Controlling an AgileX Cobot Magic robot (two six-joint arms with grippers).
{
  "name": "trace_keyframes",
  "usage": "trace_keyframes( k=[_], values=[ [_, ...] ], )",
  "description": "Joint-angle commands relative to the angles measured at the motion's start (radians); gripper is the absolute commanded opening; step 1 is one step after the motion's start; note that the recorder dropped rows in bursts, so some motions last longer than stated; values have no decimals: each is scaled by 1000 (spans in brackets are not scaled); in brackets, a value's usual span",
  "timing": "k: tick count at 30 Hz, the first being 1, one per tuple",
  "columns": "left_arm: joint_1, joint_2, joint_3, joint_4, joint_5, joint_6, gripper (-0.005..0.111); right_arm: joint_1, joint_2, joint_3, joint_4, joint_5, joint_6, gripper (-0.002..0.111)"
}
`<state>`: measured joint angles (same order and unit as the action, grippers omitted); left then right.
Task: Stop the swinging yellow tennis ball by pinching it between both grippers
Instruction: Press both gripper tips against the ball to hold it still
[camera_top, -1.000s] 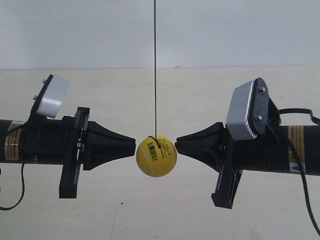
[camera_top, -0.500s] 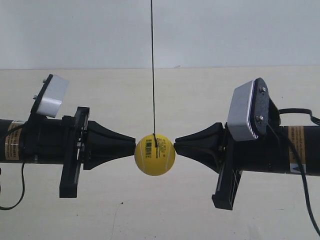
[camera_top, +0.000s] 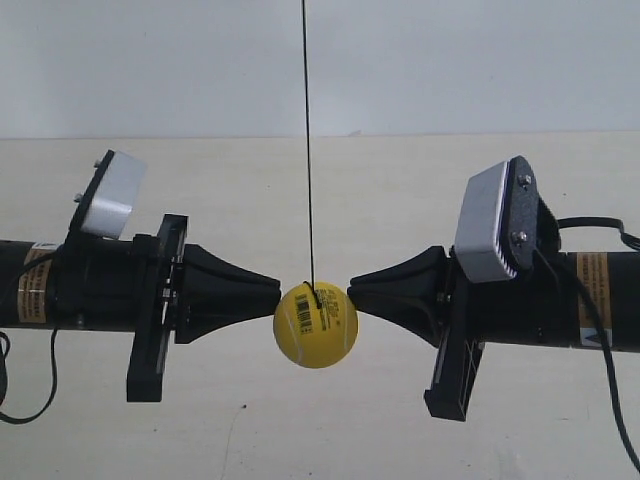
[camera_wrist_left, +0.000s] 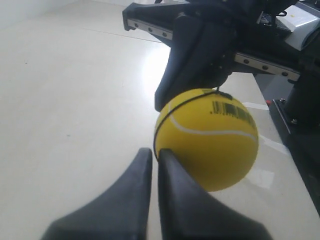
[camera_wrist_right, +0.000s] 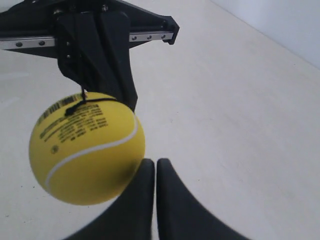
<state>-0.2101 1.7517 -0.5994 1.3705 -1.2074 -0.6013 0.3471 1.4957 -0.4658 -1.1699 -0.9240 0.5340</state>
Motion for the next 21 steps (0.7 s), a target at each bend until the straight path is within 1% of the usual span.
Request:
trace_keyframes(
  k=[1,21],
  values=[
    [-8,0,-3,-15,-11,4,5,1,-8,-5,-4,-13,0,0],
    [-8,0,-3,-15,9,4,5,1,-8,-5,-5,-11,0,0]
  ],
)
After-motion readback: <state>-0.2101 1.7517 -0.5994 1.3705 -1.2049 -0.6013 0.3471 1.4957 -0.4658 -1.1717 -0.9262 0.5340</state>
